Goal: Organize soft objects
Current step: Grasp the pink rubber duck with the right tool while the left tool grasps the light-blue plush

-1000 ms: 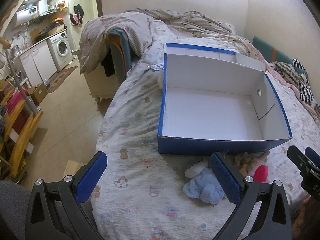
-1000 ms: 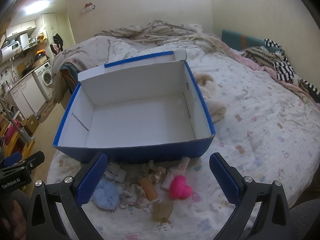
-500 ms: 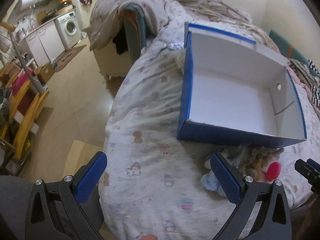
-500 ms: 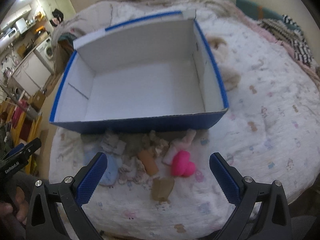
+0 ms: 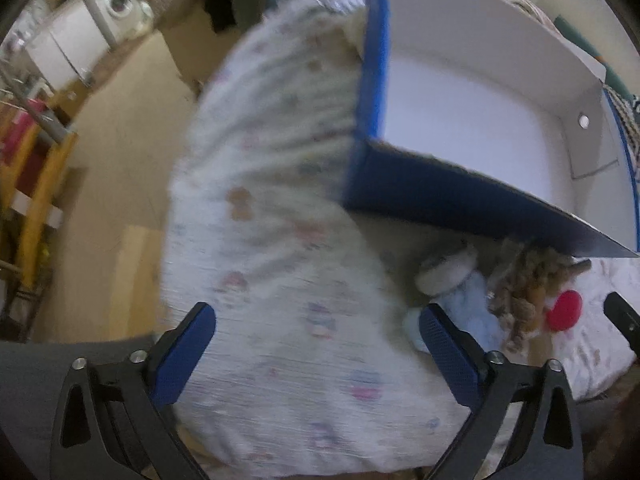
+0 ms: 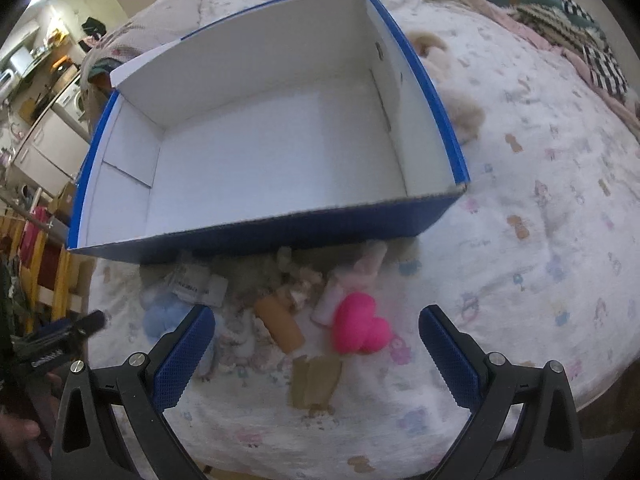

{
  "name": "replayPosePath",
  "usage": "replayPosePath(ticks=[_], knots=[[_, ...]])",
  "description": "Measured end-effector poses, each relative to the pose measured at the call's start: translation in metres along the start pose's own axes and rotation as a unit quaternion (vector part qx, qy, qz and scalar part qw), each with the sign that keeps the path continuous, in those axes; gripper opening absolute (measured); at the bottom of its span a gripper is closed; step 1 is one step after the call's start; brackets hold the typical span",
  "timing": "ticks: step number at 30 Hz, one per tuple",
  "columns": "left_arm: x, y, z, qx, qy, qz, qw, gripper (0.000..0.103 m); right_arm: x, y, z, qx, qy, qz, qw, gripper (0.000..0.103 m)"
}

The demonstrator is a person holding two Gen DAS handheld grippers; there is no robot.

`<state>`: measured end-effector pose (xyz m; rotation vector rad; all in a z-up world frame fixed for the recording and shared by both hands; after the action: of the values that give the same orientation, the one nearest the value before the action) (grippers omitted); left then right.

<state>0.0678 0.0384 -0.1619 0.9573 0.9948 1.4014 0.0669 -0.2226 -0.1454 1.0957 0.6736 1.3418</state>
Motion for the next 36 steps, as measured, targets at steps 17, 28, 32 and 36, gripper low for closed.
replayPosePath(ticks=[17, 28, 32, 36], knots=[[-0.089, -0.045, -0.015, 0.086, -0.053, -0.085, 0.9913, 0.049, -0.062, -0.026, -0.005, 0.07, -0.132, 0.055, 0.987, 0.103], [-0.094, -0.055, -0.018, 0.111, -0.037, -0.108, 0.9873, 0.017, -0.049, -0.064, -0.015, 0.126, -0.099, 0.043, 0.986, 0.068], [-0.087, -0.043, -0.023, 0.095, -0.034, -0.103, 0.9896, 0.015, -0.043, -0.066, -0.013, 0.126, -0.075, 0.039, 0.988, 0.043], [-0.07, -0.033, -0.023, 0.076, -0.013, -0.099, 0.9921, 0.015, -0.039, -0.052, -0.013, 0.106, -0.064, 0.04, 0.992, 0.043]])
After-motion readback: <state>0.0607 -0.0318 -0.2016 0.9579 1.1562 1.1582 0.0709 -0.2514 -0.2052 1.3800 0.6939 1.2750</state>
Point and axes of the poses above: each gripper's, at about its wrist camera, not at the fingertips, and y roughly against the way its jaws point, x to its left, z to its top, the point moved 8 cm from there along -y, roughly the way its jaws point, and after that the axes turned 1 degree about -y, right-handed, at the moved point
